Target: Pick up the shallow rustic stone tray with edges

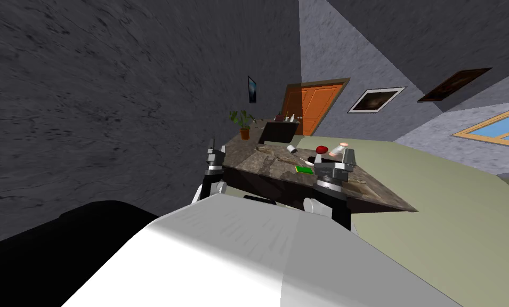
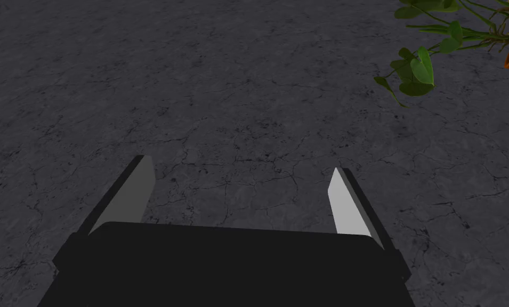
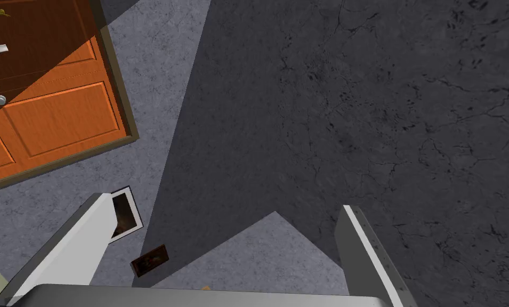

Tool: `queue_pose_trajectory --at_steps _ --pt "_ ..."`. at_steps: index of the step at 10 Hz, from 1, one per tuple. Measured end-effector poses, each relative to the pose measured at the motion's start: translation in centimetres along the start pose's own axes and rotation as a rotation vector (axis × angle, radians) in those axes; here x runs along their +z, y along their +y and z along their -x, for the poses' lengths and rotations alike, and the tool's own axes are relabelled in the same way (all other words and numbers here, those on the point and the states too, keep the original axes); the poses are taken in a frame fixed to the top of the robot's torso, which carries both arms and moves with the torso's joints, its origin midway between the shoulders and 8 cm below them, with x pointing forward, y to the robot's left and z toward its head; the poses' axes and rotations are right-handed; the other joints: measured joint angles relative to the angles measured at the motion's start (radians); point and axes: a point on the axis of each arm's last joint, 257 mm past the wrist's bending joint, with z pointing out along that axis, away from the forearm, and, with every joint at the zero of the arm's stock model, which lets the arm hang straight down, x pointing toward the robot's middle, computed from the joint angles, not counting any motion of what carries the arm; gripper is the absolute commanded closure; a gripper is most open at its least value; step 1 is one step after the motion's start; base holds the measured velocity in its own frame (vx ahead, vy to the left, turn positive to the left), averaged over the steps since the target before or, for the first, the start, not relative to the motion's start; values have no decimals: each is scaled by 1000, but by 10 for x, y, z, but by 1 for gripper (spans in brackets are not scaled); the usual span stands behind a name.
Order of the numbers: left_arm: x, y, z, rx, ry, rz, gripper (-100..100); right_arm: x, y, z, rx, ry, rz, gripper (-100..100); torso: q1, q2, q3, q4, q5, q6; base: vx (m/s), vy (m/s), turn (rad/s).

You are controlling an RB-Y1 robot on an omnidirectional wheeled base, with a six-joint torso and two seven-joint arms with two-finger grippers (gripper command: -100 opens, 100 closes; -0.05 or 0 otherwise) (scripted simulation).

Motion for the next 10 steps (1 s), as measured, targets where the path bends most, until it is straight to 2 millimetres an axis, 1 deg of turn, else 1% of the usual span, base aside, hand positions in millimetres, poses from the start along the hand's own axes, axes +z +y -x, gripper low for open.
queue_pose_trajectory --at_steps 5,10 --pt "0 0 0 0 0 0 0 -1 -17 -3 -174 128 -50 -100 0 6 3 1 0 0 -76 10 102" --pt "0 0 0 0 0 0 0 -10 -48 8 -439 275 -117 -100 2 6 4 1 0 0 -91 32 148"
